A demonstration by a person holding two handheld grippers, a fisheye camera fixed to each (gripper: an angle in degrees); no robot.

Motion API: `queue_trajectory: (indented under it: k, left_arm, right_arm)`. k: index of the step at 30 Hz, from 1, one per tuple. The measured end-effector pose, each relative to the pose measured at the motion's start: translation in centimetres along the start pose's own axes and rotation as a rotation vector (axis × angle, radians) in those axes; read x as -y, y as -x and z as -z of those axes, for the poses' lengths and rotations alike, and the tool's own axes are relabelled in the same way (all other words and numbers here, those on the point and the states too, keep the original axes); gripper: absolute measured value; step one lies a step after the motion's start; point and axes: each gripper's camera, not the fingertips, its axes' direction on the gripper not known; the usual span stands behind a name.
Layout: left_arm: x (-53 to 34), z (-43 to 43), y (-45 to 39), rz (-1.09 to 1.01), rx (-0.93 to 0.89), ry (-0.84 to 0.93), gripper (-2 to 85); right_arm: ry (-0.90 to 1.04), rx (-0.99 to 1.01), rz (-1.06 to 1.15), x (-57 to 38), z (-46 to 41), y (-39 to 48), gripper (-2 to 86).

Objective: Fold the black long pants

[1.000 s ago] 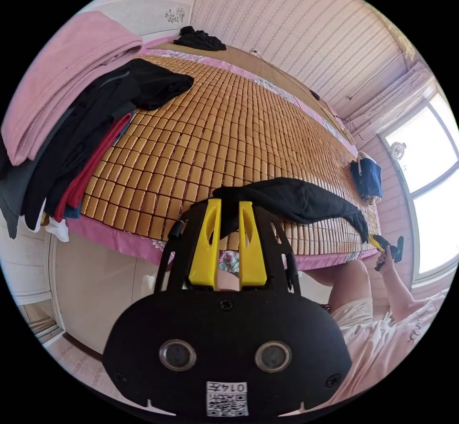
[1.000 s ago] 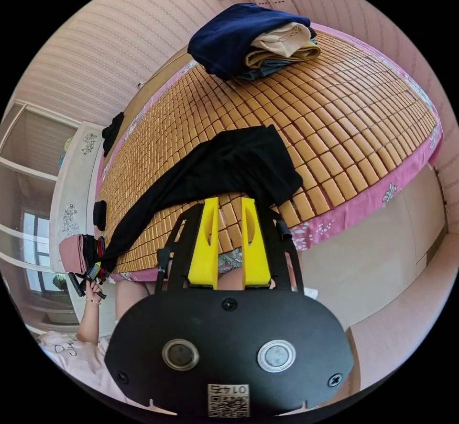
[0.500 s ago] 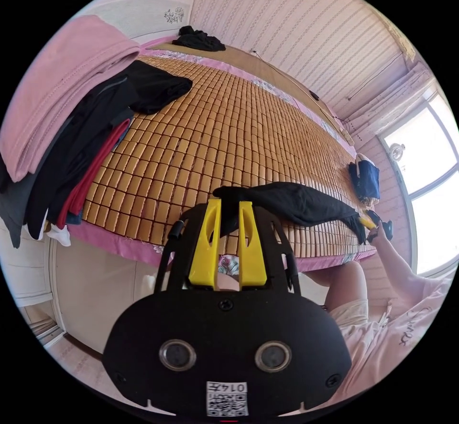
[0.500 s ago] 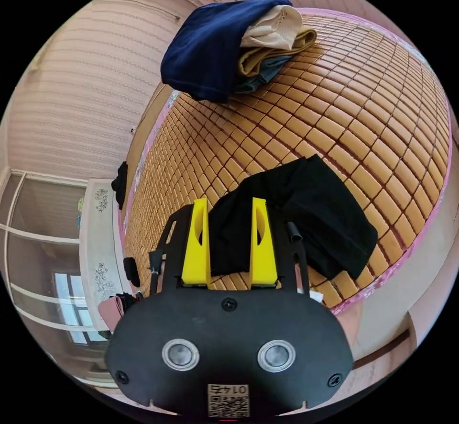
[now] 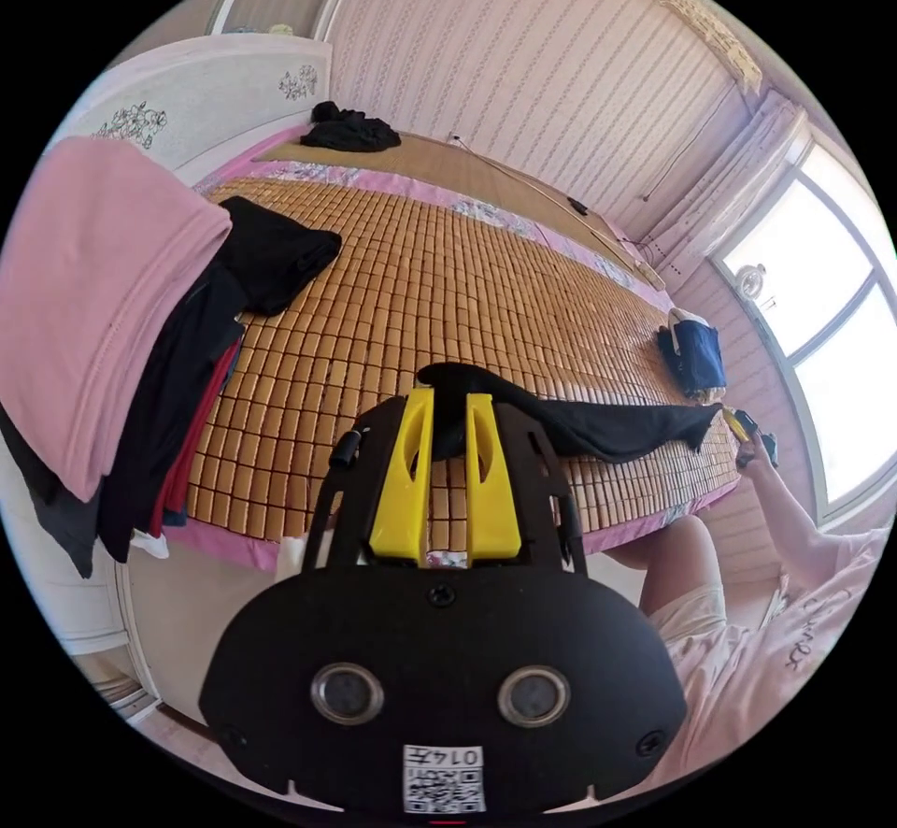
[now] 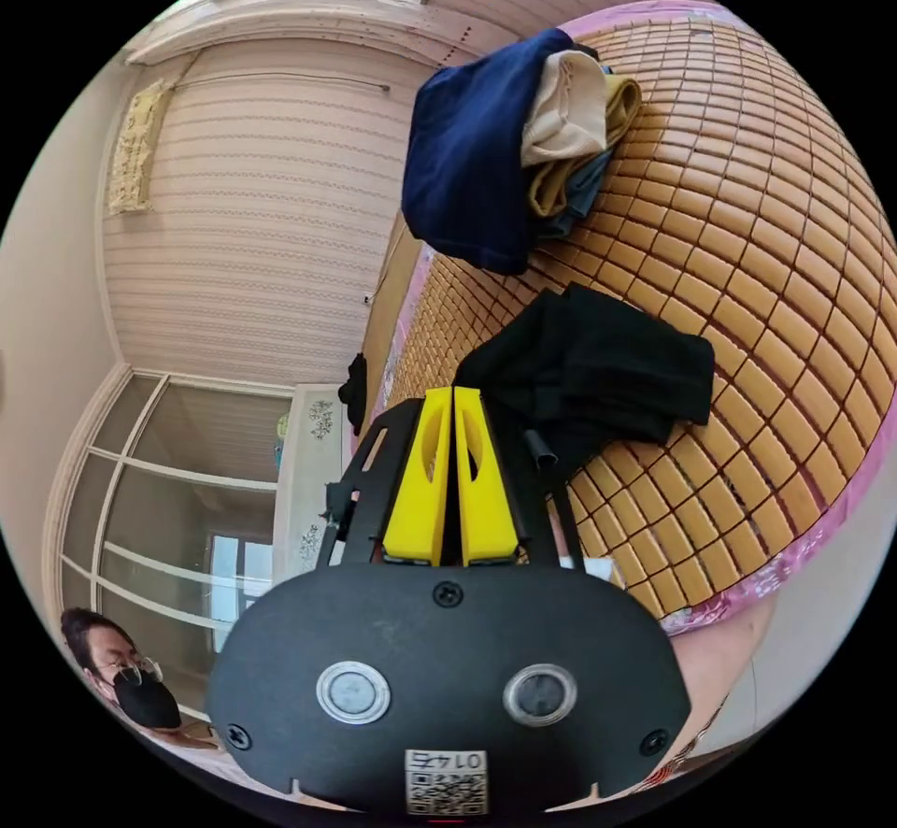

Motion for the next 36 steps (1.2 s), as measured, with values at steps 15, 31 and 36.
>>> queue_trajectory:
  k: [15,31,36]
  left_arm:
    - [-14.9,0.8,5.3,0.330,-0.053,0.002,-0.9]
    - [-18.0,0.8,10.0,0.511,-0.181,-0.065,7.7]
    - [-16.7,-1.2,9.6,0.519,-0.208,-0.075,9.1]
  right_arm:
    - [0.071,-0.317,-0.097,-14.2,6.8,-3.9,-0.2]
    - [0.588,-0.373,1.074,-28.4,-19.3,26.4,3.8]
    - [0.882,-0.295,1.332,-37.4,-30.8,34.4,7.6]
